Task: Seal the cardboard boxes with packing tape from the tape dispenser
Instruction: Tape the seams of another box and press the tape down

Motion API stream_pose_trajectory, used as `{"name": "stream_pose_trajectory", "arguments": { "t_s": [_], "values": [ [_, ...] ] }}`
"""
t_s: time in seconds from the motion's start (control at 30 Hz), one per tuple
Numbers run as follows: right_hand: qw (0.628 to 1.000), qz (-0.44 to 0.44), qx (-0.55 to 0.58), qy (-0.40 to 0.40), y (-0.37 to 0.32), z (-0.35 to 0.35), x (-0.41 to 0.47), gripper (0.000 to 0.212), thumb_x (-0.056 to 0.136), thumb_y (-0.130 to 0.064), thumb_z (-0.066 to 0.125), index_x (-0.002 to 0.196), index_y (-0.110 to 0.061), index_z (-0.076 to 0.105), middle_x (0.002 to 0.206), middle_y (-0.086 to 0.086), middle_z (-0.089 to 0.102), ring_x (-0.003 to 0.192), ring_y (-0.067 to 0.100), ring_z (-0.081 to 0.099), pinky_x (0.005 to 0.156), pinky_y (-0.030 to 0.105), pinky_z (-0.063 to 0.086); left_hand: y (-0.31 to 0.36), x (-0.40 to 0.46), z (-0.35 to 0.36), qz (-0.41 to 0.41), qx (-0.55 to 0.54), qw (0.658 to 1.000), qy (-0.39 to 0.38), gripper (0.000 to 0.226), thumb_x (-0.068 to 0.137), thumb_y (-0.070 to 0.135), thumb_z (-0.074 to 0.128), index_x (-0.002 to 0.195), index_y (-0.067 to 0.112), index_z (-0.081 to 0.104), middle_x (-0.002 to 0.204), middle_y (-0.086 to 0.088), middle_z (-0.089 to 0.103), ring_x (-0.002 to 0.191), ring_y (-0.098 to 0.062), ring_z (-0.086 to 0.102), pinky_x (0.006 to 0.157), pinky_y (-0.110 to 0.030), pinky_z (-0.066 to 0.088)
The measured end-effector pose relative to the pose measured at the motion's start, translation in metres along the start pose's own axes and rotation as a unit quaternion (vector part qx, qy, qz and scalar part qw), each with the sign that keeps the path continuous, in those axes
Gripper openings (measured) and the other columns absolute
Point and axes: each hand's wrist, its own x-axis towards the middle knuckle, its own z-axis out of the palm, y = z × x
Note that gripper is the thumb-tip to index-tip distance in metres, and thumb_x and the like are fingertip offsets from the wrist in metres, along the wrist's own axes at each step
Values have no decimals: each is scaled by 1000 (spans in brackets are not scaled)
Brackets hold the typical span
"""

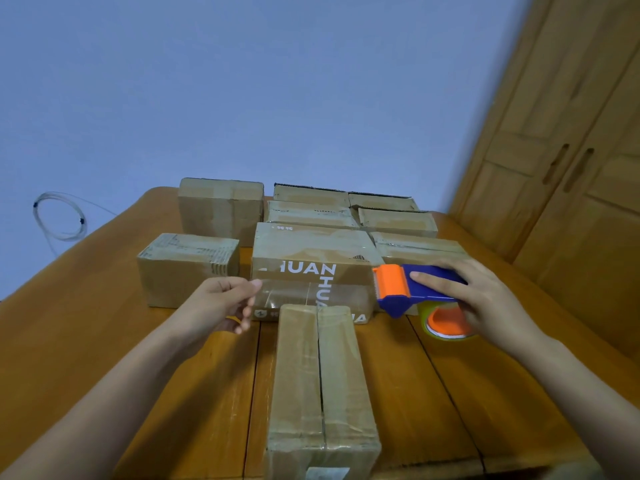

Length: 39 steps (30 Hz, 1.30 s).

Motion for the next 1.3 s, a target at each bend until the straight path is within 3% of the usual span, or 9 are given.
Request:
{"name": "stream_pose_trajectory", "arguments": {
  "t_s": [0.13, 0.37, 0.7, 0.93, 1.3],
  "values": [
    [1000, -3, -9, -8, 2, -1, -1, 99, 68, 2, 80, 142, -43, 32, 129, 6, 51, 114, 28, 48, 78, 49, 53, 4, 1, 1, 1, 16, 1000, 20, 36, 95, 27, 54, 64, 9, 55, 58, -7, 50, 50, -18, 50, 57, -29, 44],
    [998, -21, -49, -36, -3, -3, -3, 98, 62, -9, 87, 142, -35, 36, 129, 10, 54, 114, 31, 51, 80, 47, 52, -1, -3, 5, 4, 22, 998, 51, 38, 96, 22, 54, 61, 7, 56, 55, -6, 50, 48, -16, 48, 53, -27, 41],
    [999, -27, -37, -2, -3, -6, -1, 94, 65, -2, 83, 141, -34, 38, 128, 5, 47, 111, 27, 46, 79, 46, 50, -3, -7, 7, -3, -21, 999, 24, 47, 100, 36, 39, 69, 6, 57, 58, -6, 51, 51, -18, 51, 54, -26, 44],
    [999, -13, -43, -7, -1, -2, -2, 98, 65, 3, 81, 142, -37, 34, 127, 8, 50, 112, 28, 46, 78, 48, 51, -4, -5, 8, 11, -20, 999, 41, 39, 90, 36, 54, 64, 7, 55, 55, -6, 48, 50, -18, 50, 53, -26, 43],
    [998, -28, -46, -13, -7, 2, 2, 87, 66, -4, 82, 138, -31, 41, 126, 12, 57, 111, 32, 52, 78, 47, 51, -10, -3, 13, 52, -21, 991, 125, 43, 93, 21, 58, 53, 7, 50, 47, -5, 45, 44, -15, 45, 49, -23, 41]
  ]
}}
